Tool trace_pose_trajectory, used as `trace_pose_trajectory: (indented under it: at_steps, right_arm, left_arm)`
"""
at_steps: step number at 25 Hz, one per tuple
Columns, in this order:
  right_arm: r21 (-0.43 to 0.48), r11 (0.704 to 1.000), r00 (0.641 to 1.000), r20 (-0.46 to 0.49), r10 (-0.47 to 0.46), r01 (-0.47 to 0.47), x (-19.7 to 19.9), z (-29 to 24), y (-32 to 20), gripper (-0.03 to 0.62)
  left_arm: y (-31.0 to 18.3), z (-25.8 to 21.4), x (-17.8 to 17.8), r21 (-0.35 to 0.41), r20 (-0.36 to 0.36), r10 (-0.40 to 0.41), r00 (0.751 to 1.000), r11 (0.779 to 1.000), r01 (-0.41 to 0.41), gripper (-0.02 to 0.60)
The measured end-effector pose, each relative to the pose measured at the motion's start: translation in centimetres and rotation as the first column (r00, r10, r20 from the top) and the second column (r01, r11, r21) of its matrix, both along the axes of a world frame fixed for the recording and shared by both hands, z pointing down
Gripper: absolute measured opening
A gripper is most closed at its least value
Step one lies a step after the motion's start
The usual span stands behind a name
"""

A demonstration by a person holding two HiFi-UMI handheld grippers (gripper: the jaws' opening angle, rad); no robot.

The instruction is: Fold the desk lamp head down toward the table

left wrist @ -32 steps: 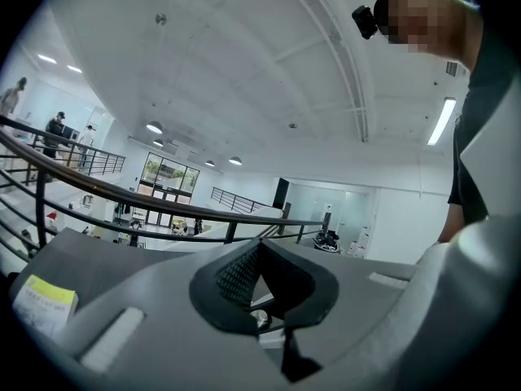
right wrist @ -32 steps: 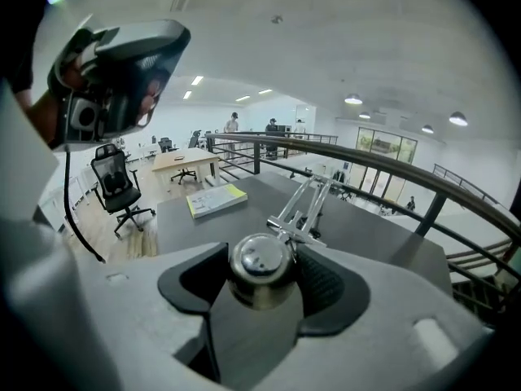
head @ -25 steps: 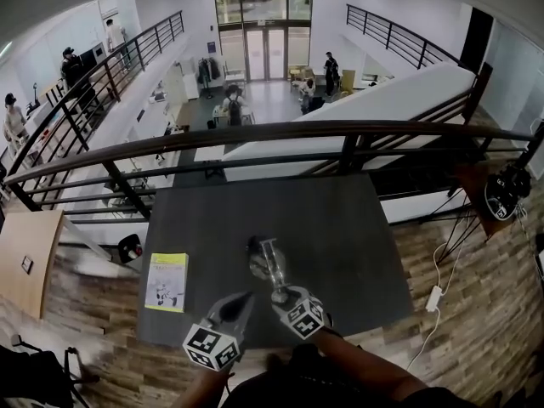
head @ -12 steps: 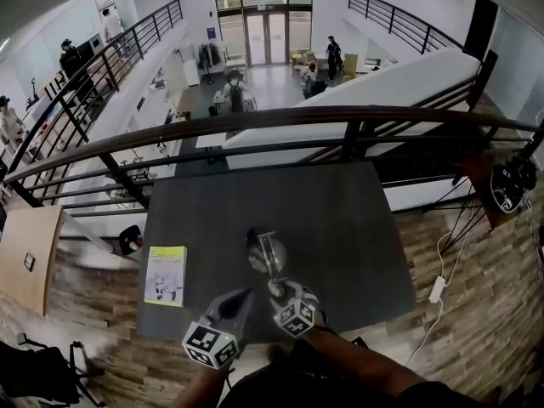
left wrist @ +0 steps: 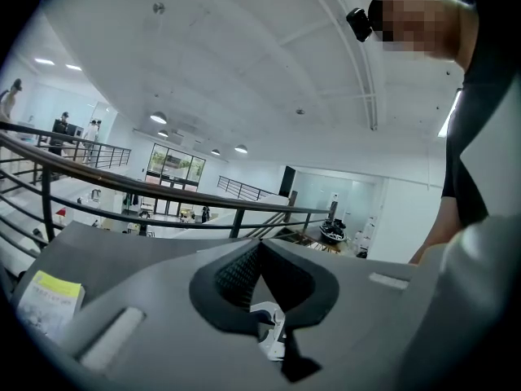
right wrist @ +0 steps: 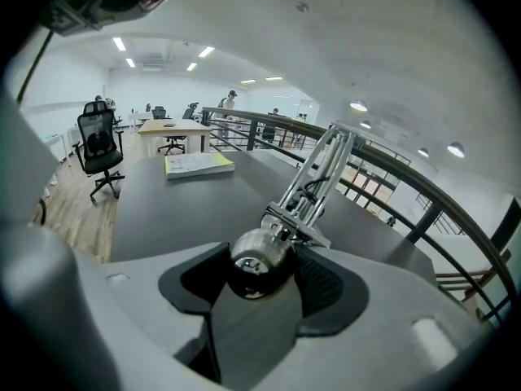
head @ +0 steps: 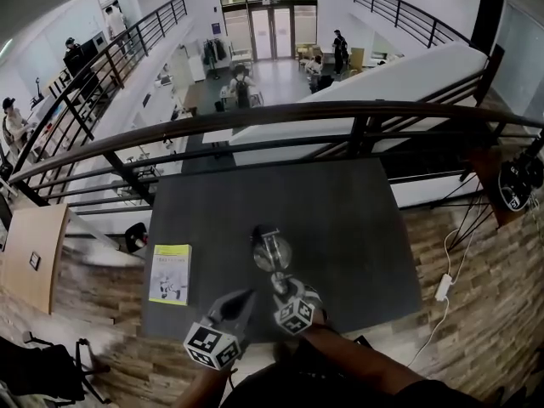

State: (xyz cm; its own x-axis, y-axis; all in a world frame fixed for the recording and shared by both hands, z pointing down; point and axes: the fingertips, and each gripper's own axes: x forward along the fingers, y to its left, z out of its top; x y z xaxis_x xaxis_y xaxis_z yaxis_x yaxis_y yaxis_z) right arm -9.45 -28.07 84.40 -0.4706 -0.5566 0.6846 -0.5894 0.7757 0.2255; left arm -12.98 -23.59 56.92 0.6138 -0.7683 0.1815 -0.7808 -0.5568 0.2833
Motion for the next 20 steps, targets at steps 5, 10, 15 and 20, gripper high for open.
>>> trace_pose_trajectory:
  at_steps: [5, 10, 15, 20]
  right_arm:
    - [-0.018, 1.000, 1.000, -0.004, 0.000, 0.000, -0.2, -0.4, 0.0, 0.247]
    - [-0.045, 0.999, 0.999, 0.035, 0.022, -0.020, 0.3, -2.0, 0.0, 0.239]
    - [-0.036, 0.998, 0.991, 0.128, 0.048, -0.044, 0.5, -6.6, -0.5, 0.224]
    - [0.016, 1.000, 0.968, 0.252, -0.002, -0.002, -0.6, -13.4, 0.6, 0.071]
  left_arm:
    - [0.0, -0.2, -0.2, 0.005, -0.005, 0.003, 1.000, 1.000, -0.003, 0.002]
    - [0.3, -0.6, -0.5, 0.021, -0.020, 0.004, 1.000, 1.000, -0.004, 0.002]
    - [0.9, -1.2, -0.5, 0.049, -0.038, 0.010, 0.999, 0.999, -0.008, 0.002]
    - [1.6, -2.8, -0.2, 0.095, -0.058, 0.026, 0.998, 0.995, -0.020, 0.002]
